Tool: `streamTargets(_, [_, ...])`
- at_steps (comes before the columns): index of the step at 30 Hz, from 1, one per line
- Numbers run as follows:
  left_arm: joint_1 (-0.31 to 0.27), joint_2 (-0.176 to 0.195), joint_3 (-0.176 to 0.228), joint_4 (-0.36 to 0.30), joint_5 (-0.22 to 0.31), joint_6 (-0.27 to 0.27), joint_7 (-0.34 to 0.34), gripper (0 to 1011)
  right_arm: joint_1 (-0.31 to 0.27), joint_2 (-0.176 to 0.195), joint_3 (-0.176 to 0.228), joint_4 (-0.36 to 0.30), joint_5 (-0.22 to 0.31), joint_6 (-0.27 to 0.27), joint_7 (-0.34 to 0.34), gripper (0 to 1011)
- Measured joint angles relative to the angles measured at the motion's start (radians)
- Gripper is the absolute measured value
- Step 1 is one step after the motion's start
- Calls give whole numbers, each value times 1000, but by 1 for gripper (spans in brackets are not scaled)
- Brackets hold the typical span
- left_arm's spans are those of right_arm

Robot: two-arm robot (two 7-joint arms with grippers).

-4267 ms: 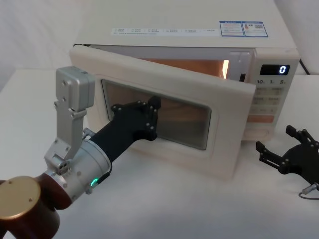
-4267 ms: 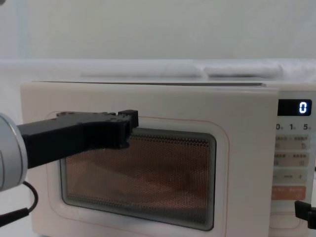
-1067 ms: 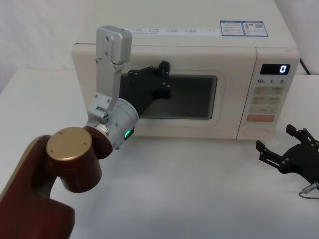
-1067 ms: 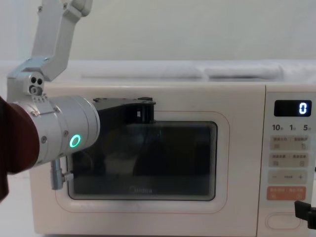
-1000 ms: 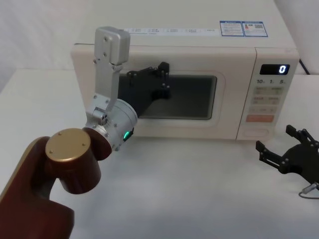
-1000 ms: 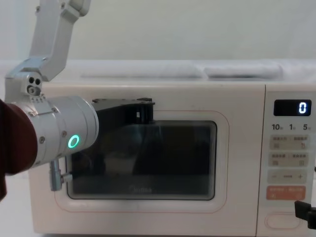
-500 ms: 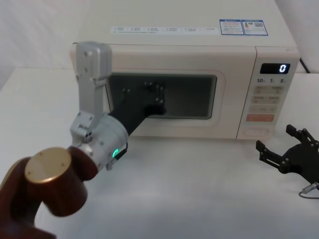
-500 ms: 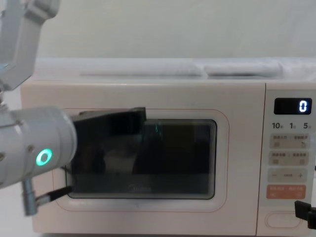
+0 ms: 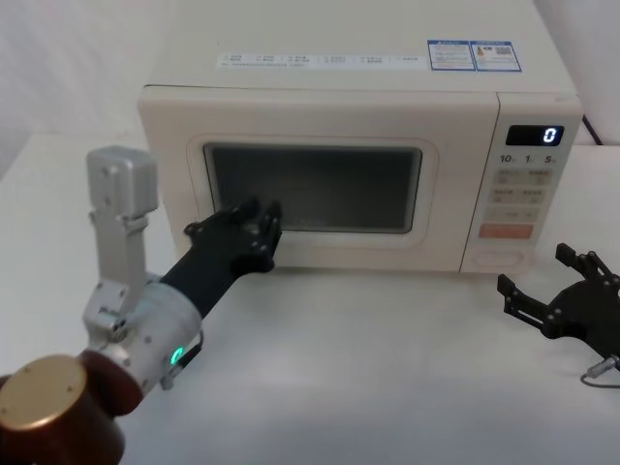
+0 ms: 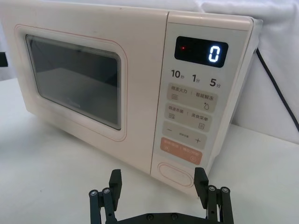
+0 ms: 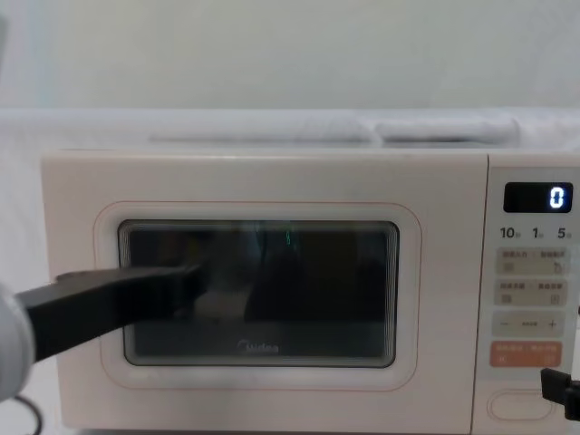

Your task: Press the button to open the microwave door with one hand; close the microwave door with the other hand.

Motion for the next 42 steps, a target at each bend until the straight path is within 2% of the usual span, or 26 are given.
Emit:
streamTargets(5, [38, 18, -21, -2, -9, -29, 7, 441, 0, 0, 0, 0, 0, 0, 0, 1000])
streamTargets(7, [50, 24, -30, -1, -12, -41, 10, 457, 0, 0, 0, 0, 0, 0, 0, 1000])
streamTargets(9, [56, 27, -35, 0, -13, -47, 12, 563, 0, 0, 0, 0, 0, 0, 0, 1000])
streamTargets(11, [61, 30, -40, 2, -14, -52, 13, 645, 0, 0, 0, 0, 0, 0, 0, 1000])
streamTargets(13, [68, 34, -46, 7, -14, -59, 16, 685, 0, 0, 0, 0, 0, 0, 0, 1000])
streamTargets(14, [71, 35, -47, 8, -14, -61, 17, 744, 0, 0, 0, 0, 0, 0, 0, 1000])
streamTargets(17, [80, 38, -53, 13, -13, -68, 22, 799, 0, 0, 0, 0, 0, 0, 0, 1000])
streamTargets(18, [84, 39, -56, 15, -11, -72, 24, 851, 0, 0, 0, 0, 0, 0, 0, 1000])
streamTargets(24, [108, 38, -71, 24, 2, -90, 40, 1001, 0, 0, 0, 0, 0, 0, 0, 1000])
streamTargets(33, [140, 26, -97, 39, 6, -97, 52, 1001, 0, 0, 0, 0, 0, 0, 0, 1000])
streamTargets(42, [137, 27, -95, 38, 7, -97, 52, 1001, 0, 0, 0, 0, 0, 0, 0, 1000])
